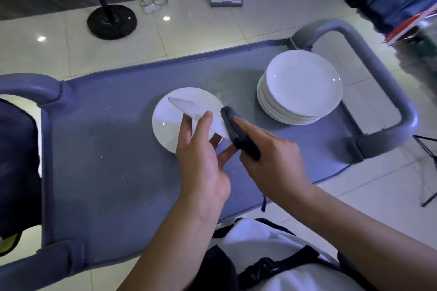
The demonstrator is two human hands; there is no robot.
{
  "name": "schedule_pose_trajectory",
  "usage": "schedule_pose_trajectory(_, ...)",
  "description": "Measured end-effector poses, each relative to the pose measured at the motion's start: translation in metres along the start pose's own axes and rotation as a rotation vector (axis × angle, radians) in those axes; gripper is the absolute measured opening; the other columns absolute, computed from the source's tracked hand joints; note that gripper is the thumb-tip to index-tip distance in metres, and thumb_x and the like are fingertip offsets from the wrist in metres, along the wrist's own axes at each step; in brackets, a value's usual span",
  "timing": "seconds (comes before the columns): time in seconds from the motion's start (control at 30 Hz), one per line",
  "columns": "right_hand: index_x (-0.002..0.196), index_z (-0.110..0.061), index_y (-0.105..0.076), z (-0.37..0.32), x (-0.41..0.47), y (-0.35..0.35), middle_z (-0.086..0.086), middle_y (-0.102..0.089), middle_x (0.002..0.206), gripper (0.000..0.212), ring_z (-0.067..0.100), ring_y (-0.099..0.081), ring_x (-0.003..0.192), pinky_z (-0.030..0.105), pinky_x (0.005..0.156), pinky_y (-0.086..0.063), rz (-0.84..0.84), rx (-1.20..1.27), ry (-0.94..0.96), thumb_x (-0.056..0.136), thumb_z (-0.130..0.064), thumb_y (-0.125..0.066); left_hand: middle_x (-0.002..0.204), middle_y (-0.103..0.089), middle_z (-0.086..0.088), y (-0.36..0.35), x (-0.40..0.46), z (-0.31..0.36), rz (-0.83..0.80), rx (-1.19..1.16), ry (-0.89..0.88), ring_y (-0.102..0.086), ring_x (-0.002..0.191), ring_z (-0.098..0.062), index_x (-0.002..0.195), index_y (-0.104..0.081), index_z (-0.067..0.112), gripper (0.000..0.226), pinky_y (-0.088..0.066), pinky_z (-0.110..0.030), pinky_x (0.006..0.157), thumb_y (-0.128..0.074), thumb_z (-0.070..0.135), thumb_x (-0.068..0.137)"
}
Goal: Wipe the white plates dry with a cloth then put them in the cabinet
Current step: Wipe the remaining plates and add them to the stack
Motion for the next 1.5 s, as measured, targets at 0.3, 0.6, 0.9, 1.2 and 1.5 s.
schedule_pose_trajectory(0.3,0.115,-0.001,-0.068,0.106,-0.065,-0.036,0.016,-0.075,0.11,0.025,0.032,-0.073,0.1,0.033,0.078,-0.06,-0.21,1.174,-1.085,0.091,0.003,-0.061,0.111,-0.077,0.012,0.004,0.02,0.07,-0.227,0.465,-0.364,-0.068,0.108,0.0,0.107,-0.079,0.028,0.02,-0.051,-0.022,0.096,-0.063,0.038,0.099)
schedule_pose_trajectory(0.6,0.131,-0.001,-0.061,0.103,-0.093,-0.029,0.016,-0.068,0.128,0.043,0.032,-0.066,0.117,0.037,0.092,-0.058,-0.248,1.384,-1.072,0.089,-0.009,-0.057,0.114,-0.071,0.004,0.01,-0.005,-0.01,-0.787,0.277,0.118,-0.071,0.095,-0.018,0.147,-0.049,0.033,0.071,-0.061,-0.048,0.078,-0.061,0.003,0.084)
schedule_pose_trajectory(0.9,0.115,-0.018,-0.071,0.132,-0.09,0.006,0.006,-0.075,0.113,0.02,0.028,-0.069,0.111,0.043,0.095,-0.054,0.057,1.057,-1.064,0.1,-0.023,-0.059,0.127,-0.068,-0.002,0.017,-0.009,-0.014,-0.676,0.249,0.027,-0.067,0.113,-0.022,0.143,-0.054,0.033,0.072,-0.061,-0.043,0.075,-0.06,-0.003,0.08)
schedule_pose_trajectory(1.2,0.131,-0.03,-0.064,0.052,0.004,0.066,-0.011,-0.07,0.119,0.036,0.006,-0.063,0.108,0.026,0.093,-0.052,0.199,0.628,-0.308,0.099,-0.013,-0.059,0.128,-0.067,-0.01,0.023,-0.02,-0.02,-0.663,0.283,0.029,-0.064,0.117,-0.037,0.146,-0.051,0.038,0.078,-0.061,-0.053,0.078,-0.061,-0.001,0.079)
schedule_pose_trajectory(1.5,0.138,-0.036,-0.059,-0.015,-0.017,-0.049,-0.011,-0.045,0.153,0.051,0.016,-0.027,0.151,0.051,0.116,-0.031,-0.154,0.308,-0.082,0.087,-0.026,-0.057,0.12,-0.071,-0.004,0.062,-0.007,0.025,-0.553,0.17,-0.131,-0.069,0.103,-0.026,0.141,-0.055,0.028,0.071,-0.061,-0.047,0.074,-0.055,-0.006,0.079)
Point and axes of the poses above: each hand's wrist, its own x-axis towards the middle knuckle, its own y-axis out of the back of the hand, z = x × y, the point moved 10 cm from there along x, towards the middle knuckle
